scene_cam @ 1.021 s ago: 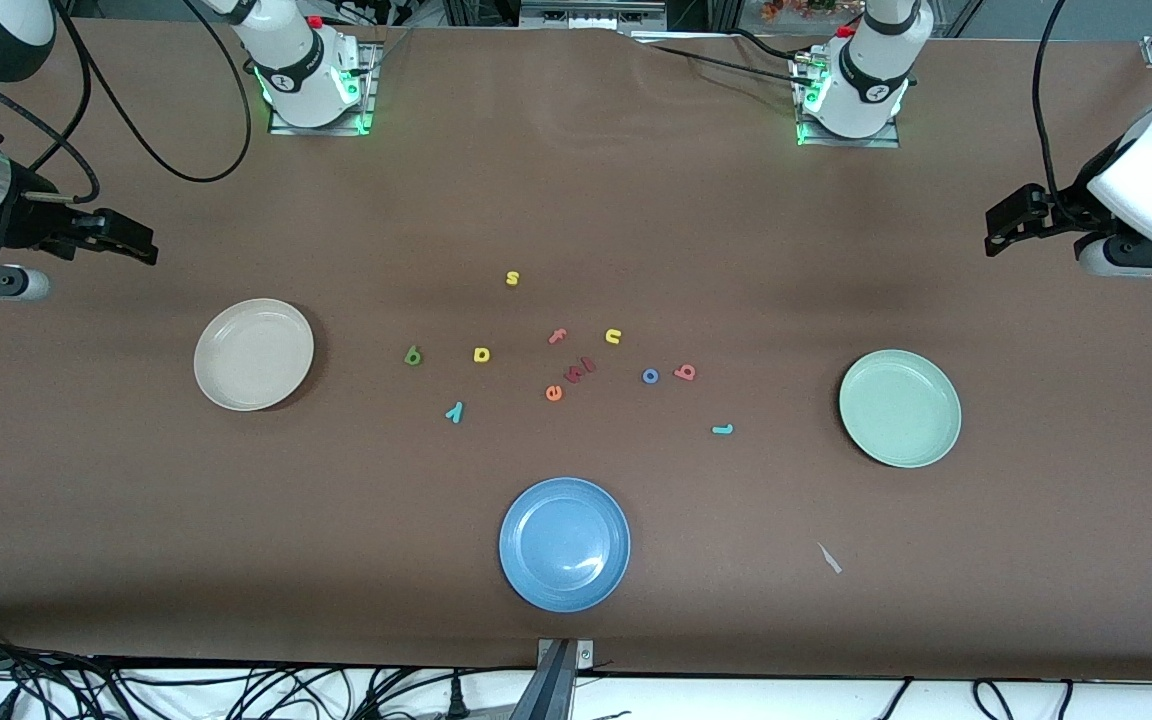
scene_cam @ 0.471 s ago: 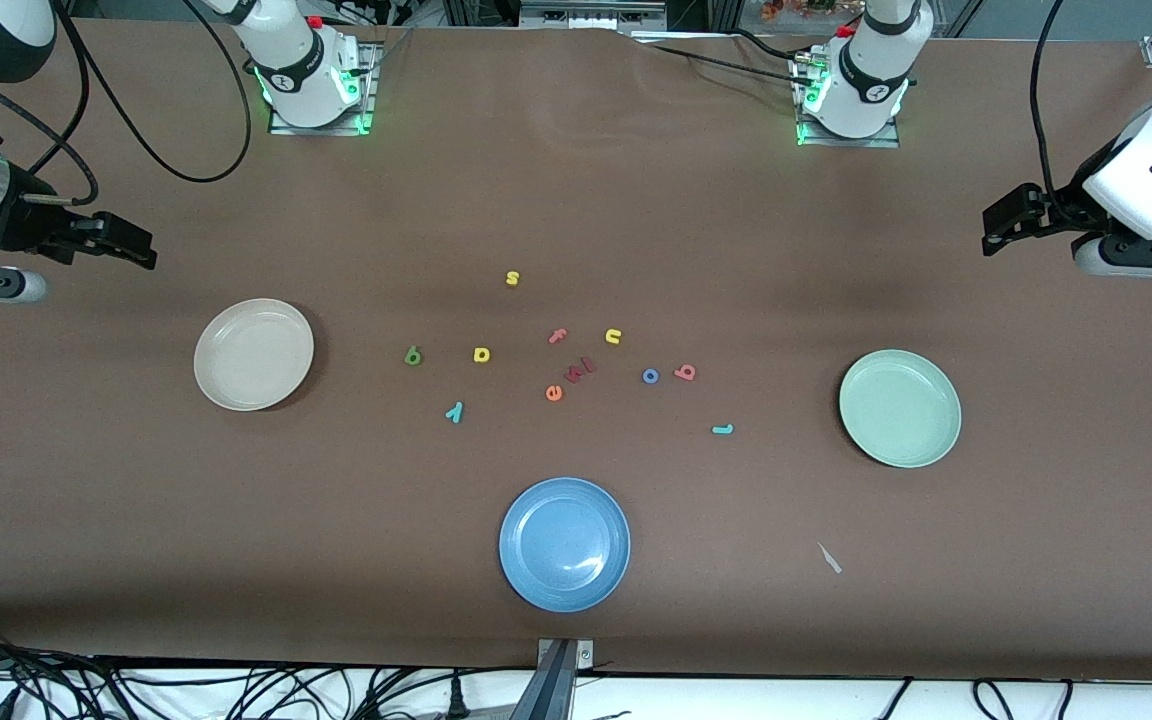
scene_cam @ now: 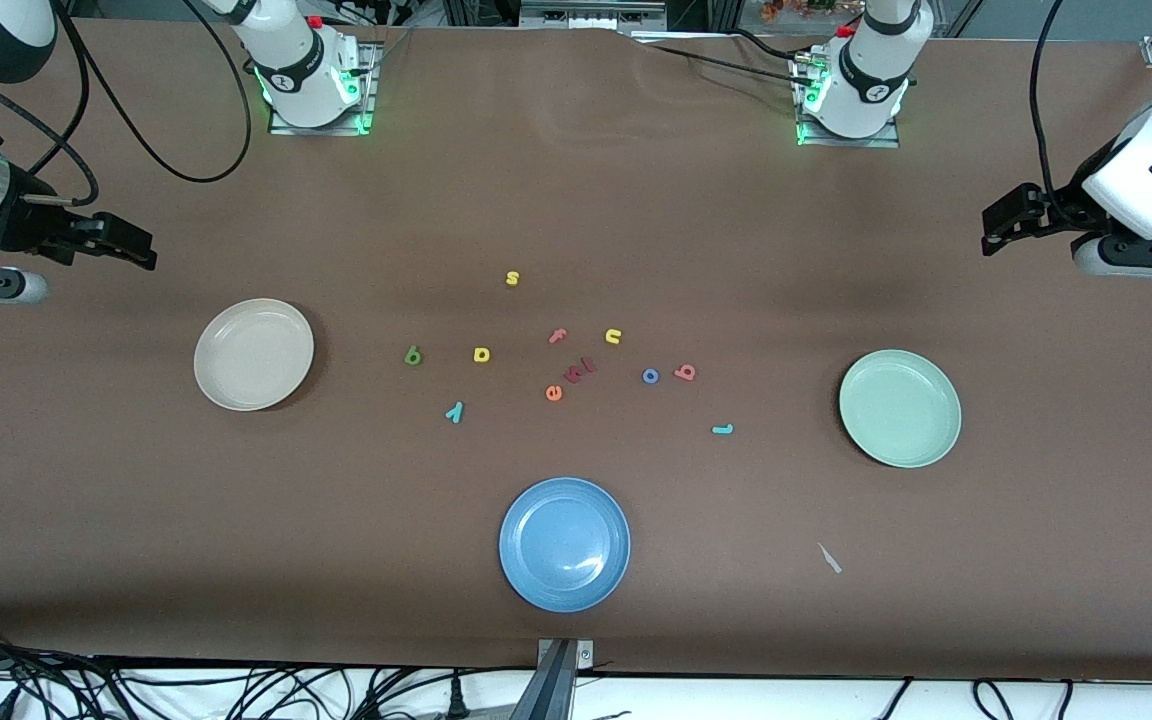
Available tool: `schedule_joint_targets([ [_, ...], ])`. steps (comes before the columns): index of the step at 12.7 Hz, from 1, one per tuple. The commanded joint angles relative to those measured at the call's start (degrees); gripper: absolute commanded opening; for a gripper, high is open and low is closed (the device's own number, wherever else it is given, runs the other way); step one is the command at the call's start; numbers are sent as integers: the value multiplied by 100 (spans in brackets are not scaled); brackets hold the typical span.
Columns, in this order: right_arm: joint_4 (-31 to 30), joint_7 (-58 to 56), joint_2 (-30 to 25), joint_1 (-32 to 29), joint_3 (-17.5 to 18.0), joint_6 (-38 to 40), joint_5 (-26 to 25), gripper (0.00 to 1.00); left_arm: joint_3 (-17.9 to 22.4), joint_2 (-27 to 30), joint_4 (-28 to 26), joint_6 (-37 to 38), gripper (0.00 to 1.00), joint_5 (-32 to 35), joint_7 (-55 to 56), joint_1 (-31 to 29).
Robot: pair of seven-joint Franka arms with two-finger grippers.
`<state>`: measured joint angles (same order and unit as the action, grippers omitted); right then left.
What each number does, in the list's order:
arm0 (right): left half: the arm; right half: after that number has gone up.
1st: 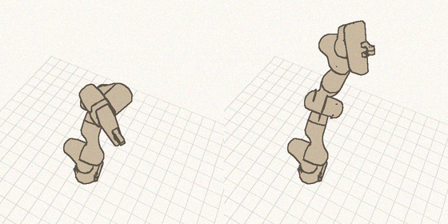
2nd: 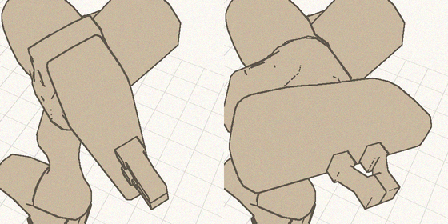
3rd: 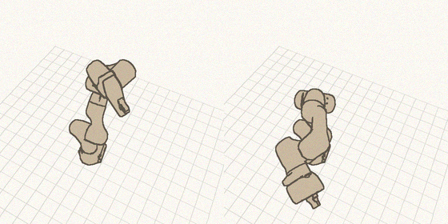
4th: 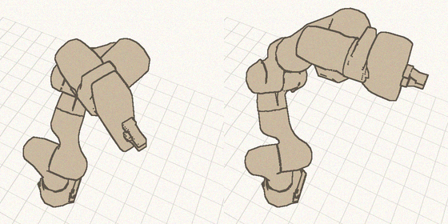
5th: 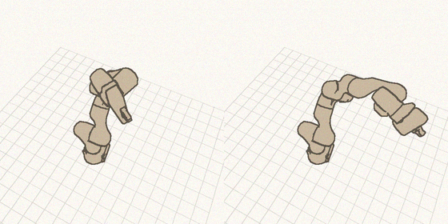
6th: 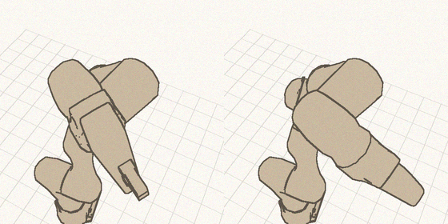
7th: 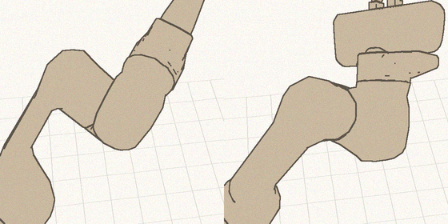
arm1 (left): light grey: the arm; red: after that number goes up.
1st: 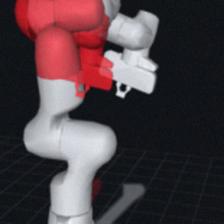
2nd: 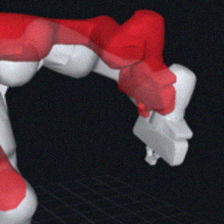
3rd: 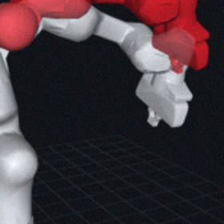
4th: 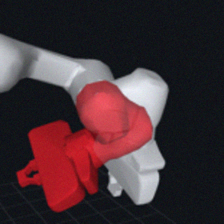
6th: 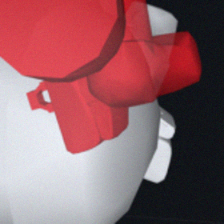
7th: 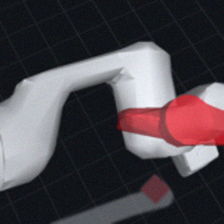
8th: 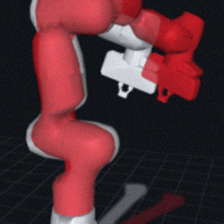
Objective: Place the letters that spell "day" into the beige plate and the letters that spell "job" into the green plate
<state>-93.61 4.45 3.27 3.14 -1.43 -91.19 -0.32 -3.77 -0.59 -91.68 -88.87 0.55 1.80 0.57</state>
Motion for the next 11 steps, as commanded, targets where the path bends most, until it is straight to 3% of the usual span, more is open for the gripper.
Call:
schedule_joint_targets([
  [1,106,13,24,46,-15,74,-12,100,-1,-46,150,125,100,-64,-119,5],
  [4,115,-32,85,46,-15,75,23,100,-1,-46,150,125,100,-64,-119,5],
  [8,80,3,594,151,-6,-12,234,100,-10,-46,150,125,100,-64,-119,14],
  [11,-200,597,1130,581,3,-1011,401,100,-10,-46,150,125,100,-64,-110,14],
])
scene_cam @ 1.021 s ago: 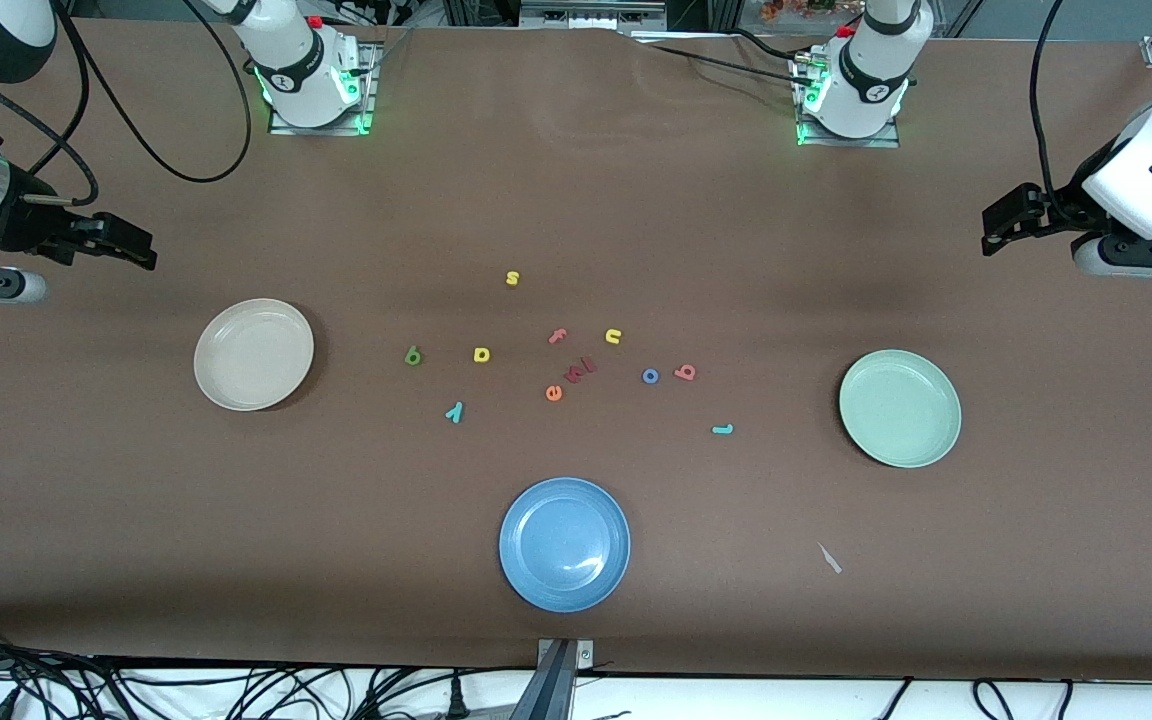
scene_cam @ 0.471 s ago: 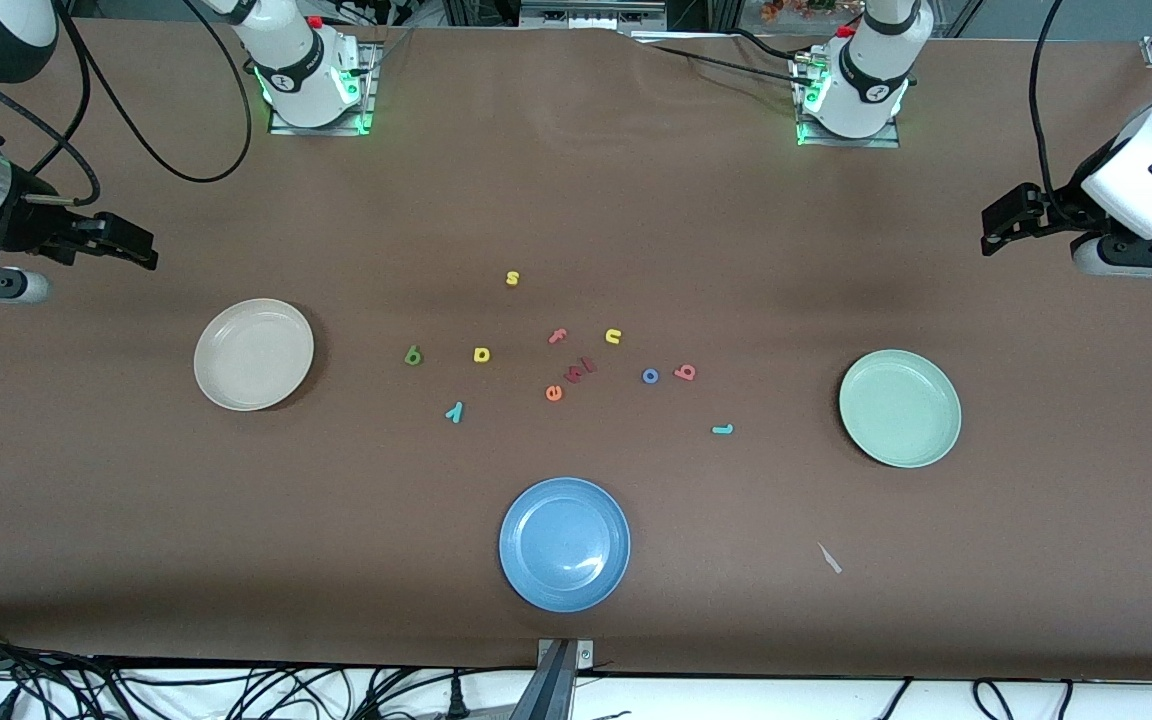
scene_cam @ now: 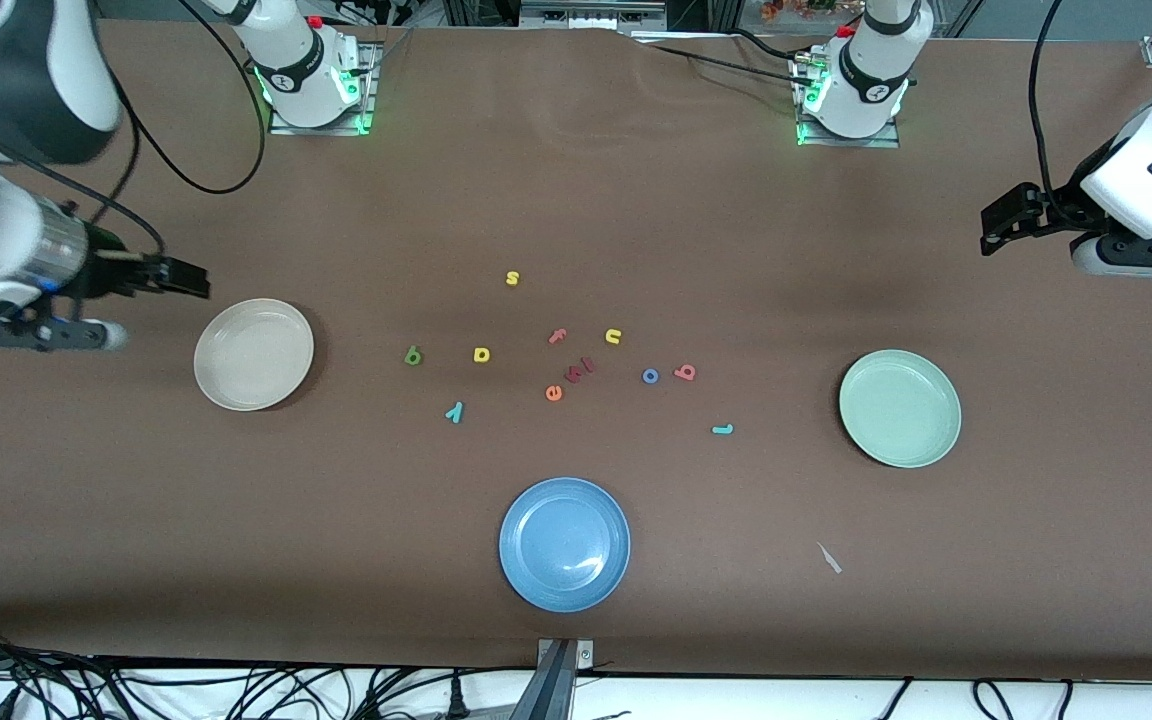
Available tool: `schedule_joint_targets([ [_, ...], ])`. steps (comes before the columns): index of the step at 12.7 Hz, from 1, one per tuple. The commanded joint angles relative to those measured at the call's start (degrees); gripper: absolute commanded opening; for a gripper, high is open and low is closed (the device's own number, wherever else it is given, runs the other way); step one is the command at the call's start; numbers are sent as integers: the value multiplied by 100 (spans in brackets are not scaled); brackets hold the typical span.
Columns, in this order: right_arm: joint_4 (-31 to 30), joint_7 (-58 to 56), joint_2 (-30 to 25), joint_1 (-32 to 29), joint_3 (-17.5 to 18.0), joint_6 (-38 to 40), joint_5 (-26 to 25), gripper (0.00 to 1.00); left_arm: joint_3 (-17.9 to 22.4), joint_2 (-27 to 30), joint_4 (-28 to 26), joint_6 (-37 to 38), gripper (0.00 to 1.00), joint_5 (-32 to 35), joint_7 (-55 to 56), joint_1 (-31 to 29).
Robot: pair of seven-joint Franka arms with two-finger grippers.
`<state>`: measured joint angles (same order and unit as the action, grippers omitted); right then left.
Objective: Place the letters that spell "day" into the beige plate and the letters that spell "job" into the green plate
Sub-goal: 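Reach the right gripper to the green q while the left gripper approaches letters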
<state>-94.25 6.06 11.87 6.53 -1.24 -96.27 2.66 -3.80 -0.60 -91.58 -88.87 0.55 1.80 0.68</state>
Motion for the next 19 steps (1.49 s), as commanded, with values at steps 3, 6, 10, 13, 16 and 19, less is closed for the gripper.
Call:
schedule_joint_targets([
  [3,-1102,1492,412,682,1,-2198,103,100,-6,-46,149,124,100,-64,-92,2],
  [6,-1639,2055,526,805,80,-2938,103,100,-6,-46,149,124,100,-64,-101,11],
  [10,-1720,2732,1193,1007,299,-3853,129,100,-41,-81,150,159,100,-108,-110,29],
  [13,-1703,3234,1650,1227,353,-4293,129,99,-50,-124,141,168,100,-125,-118,46],
  [16,-1711,3848,1871,1350,353,-4391,129,100,-173,-186,132,186,100,-117,-110,169],
  [19,-1729,4254,1967,1491,353,-4408,129,99,-392,-344,132,239,100,-117,-110,283],
])
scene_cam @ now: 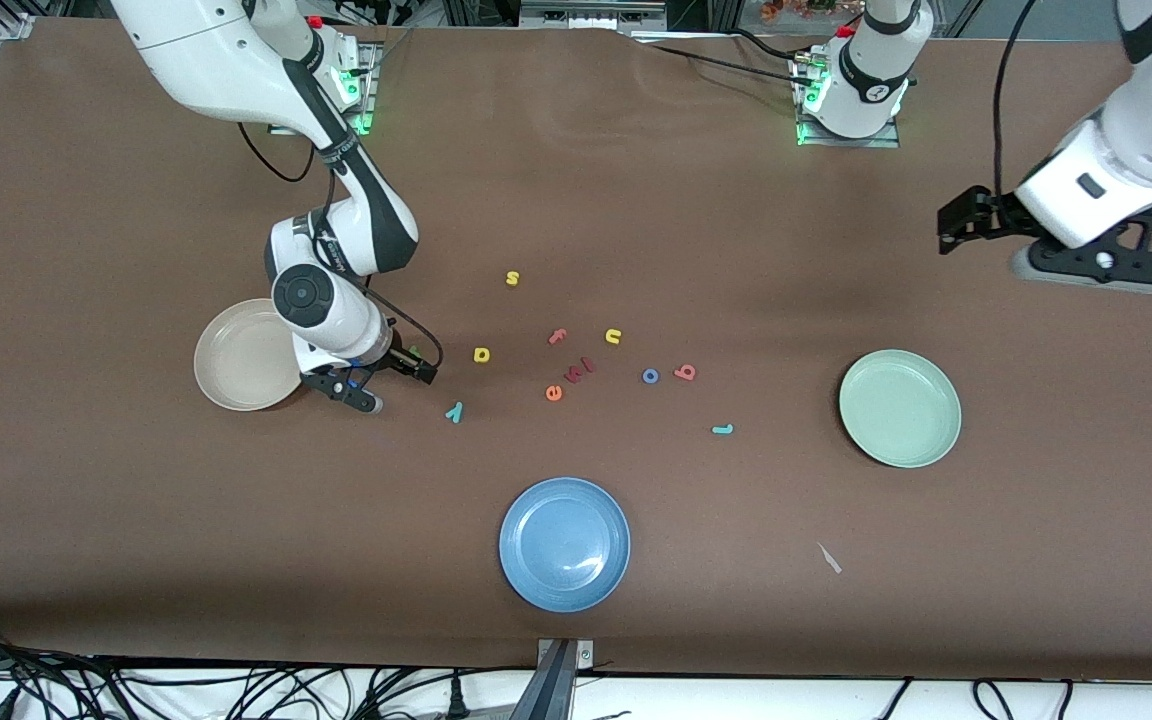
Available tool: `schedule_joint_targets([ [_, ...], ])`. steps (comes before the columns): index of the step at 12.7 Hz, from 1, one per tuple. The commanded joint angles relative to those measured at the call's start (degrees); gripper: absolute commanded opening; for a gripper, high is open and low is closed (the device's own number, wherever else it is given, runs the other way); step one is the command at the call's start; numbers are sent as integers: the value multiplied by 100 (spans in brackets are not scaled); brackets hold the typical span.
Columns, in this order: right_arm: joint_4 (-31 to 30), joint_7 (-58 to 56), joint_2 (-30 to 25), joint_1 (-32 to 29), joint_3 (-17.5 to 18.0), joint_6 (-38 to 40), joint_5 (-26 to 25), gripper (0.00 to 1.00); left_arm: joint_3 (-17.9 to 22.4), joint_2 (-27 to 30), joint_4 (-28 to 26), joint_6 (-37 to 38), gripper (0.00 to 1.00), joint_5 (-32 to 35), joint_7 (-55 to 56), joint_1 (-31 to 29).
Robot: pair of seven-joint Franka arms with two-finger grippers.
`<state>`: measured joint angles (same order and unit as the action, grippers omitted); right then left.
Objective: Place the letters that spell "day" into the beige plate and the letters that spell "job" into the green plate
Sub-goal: 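Reach the right gripper to the green q while the left gripper approaches letters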
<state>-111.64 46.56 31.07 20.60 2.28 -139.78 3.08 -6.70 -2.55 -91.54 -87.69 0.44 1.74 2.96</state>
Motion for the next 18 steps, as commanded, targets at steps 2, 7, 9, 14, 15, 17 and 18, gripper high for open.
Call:
schedule_joint_targets([
  [2,2,301,75,84,9,-67,87,98,-260,-333,145,121,100,-114,-121,73],
  [7,-174,301,66,84,9,-111,87,81,-814,-860,171,42,100,-88,-148,82],
  [9,-209,284,66,84,9,-111,87,71,-964,-1089,180,-124,100,-88,-148,82],
  [14,-192,257,75,84,9,-111,87,43,-1008,-1563,180,-941,100,-44,-156,398],
  [15,-192,257,75,84,9,-120,87,39,-1008,-1678,180,-1108,100,-44,-156,468],
  [17,-192,257,83,84,9,-146,87,33,-1000,-1889,180,-1398,100,-9,-156,600],
  [18,-192,257,118,84,9,-190,87,29,-1008,-1994,180,-1513,100,165,-165,653],
])
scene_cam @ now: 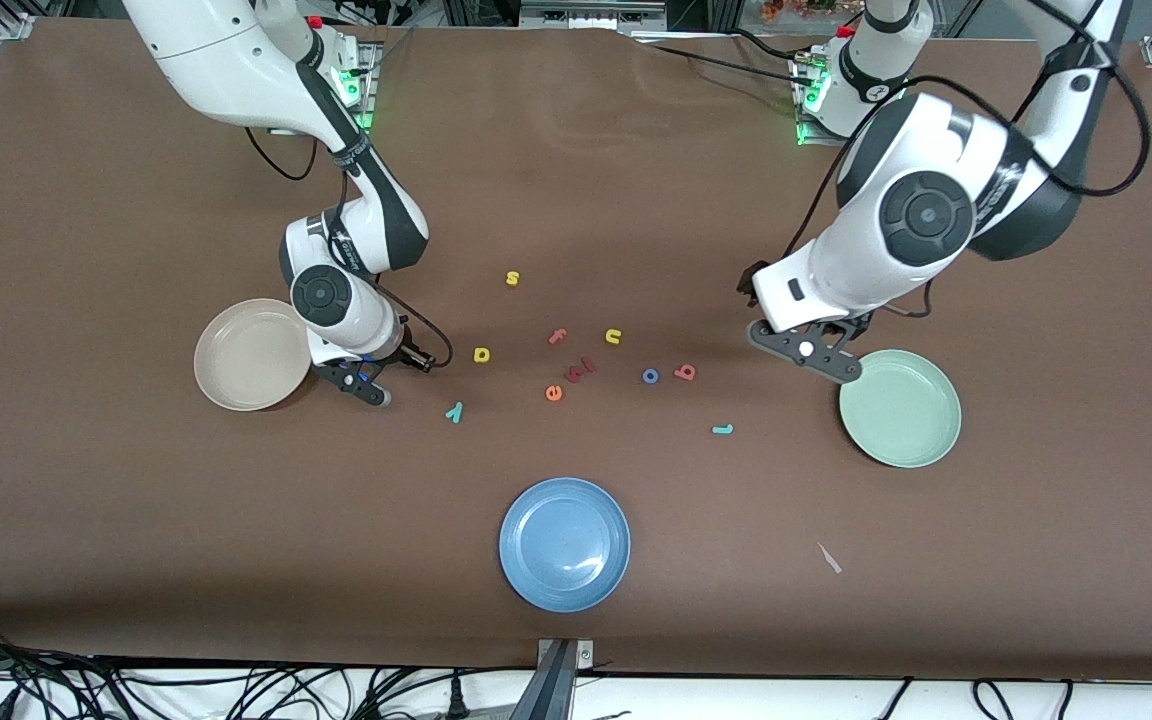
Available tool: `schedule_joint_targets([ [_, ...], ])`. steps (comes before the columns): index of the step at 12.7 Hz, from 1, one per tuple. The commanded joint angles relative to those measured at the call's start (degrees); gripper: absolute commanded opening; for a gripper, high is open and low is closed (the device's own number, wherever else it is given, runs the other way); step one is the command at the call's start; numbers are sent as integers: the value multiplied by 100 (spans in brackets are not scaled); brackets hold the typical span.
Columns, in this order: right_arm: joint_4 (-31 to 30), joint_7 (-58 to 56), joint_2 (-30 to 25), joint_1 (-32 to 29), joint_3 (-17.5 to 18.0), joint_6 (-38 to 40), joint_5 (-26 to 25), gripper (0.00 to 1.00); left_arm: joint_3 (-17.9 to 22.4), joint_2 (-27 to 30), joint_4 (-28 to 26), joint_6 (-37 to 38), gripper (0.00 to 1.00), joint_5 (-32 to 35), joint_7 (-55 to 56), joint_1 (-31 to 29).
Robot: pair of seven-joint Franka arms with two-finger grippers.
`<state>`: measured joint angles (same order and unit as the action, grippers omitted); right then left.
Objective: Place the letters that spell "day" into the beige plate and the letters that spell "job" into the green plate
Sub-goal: 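Grasp the green q with the right gripper while the left gripper lowers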
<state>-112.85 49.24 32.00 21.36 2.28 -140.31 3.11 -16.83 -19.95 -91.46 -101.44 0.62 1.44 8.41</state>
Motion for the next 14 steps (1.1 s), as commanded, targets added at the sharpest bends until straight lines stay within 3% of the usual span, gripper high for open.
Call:
schedule_joint_targets([
  [1,-53,-11,43,0,9,-137,85,24,-13,-342,181,-243,100,340,-248,170],
  [2,-18,-37,43,0,9,-120,85,15,4,-439,172,-349,100,412,-484,214],
  [4,270,-90,25,-52,9,212,85,7,13,-641,172,-612,100,404,-1064,179],
  [6,1129,-491,16,-131,-52,1561,68,6,22,-869,181,-902,100,395,-1679,153],
  [7,1247,-1016,-36,-236,-165,2003,50,6,39,-992,181,-1025,100,395,-1969,144],
  [12,362,-3197,-659,-255,-1096,2140,-38,8,57,-1880,698,-1185,100,430,-2718,187],
  [14,-147,-3936,-809,-255,-1492,1633,-38,8,57,-2153,919,-1272,100,692,-3209,205],
])
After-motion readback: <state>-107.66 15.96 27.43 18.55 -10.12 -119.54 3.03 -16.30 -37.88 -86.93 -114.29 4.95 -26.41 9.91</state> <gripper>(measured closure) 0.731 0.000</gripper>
